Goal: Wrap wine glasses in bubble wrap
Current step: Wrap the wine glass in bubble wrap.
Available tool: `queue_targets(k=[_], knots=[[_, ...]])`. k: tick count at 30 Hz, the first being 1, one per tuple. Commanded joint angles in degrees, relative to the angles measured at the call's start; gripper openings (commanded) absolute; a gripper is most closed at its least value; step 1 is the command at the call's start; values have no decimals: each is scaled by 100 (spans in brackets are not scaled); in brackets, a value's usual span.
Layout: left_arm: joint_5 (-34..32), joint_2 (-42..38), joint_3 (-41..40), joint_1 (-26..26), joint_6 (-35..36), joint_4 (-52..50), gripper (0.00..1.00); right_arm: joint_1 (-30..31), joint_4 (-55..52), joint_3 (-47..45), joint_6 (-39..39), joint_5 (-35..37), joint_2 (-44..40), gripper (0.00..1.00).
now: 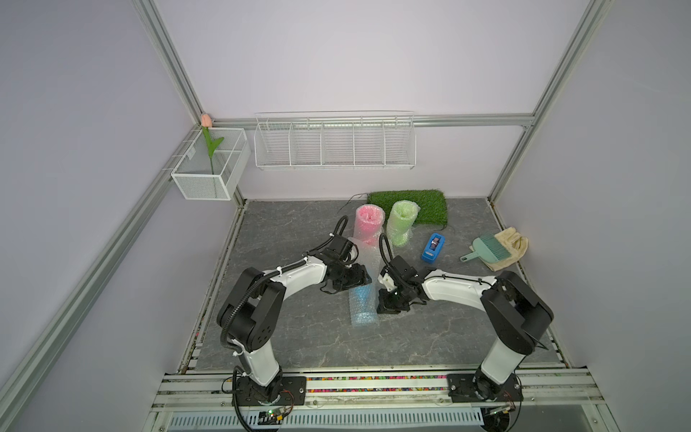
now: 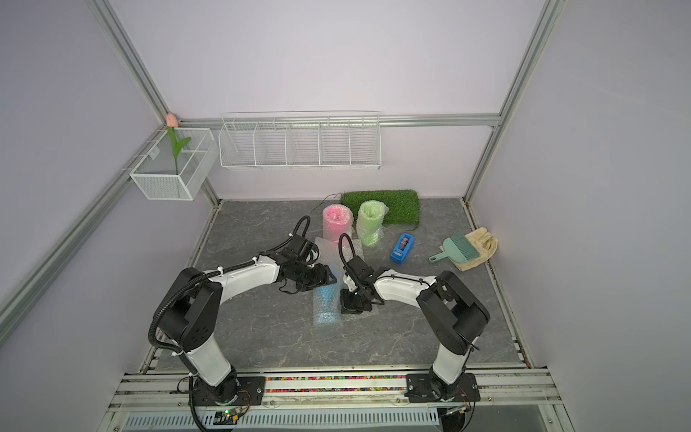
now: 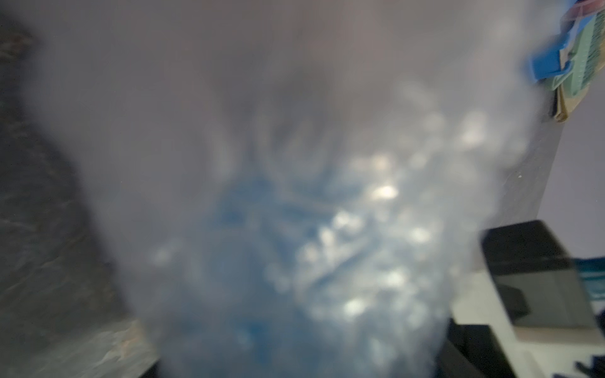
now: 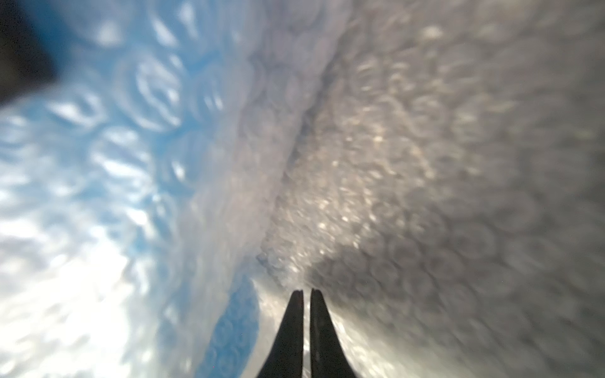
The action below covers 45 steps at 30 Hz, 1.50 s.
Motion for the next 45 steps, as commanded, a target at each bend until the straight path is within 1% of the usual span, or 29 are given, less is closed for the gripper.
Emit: queue_targets(k=[1,4,9,14,21,24,27,31,34,37,39,41,42,45], knots=[[-690,259,174,-123,209,-871,61,-171,-683,150,-189,735,-428,13],[-717,300,243,-252,227,-1008,58,-352,-497,182,-202,736,-522,14],[-595,160,240,-372,231,-1141,55,-562,-65,583,-301,315,-121,14],[-346,-151,87,-394,222,-1087,52,-643,321,1100,-235,-158,692,13],[-86,-451,-110,-429,277,-1042,49,-727,1176,1379,104,-643,1504,12],[13,-579,-220,-446,308,-993,48,-796,1938,1297,357,-859,1666,11],[97,-666,-306,-455,343,-1000,48,-880,2948,1138,700,-1153,1826,11],[155,-682,-376,-458,380,-1026,47,-982,4833,856,1482,-1658,2163,11],[129,-662,-407,-464,365,-1058,47,-1057,5905,713,1955,-1745,2414,11],[69,-602,-399,-464,341,-1113,47,-1110,6596,593,2208,-1712,2546,11],[-95,-563,-351,-464,292,-1212,47,-1157,6650,479,2175,-1548,2476,11],[-389,-533,-262,-464,213,-1383,47,-1209,6290,307,1965,-1284,2209,11],[-518,-519,-209,-464,167,-1451,47,-1237,6040,246,1803,-1159,2061,11],[-823,-453,-70,-464,65,-1638,46,-1319,4662,223,1130,-801,1514,14]])
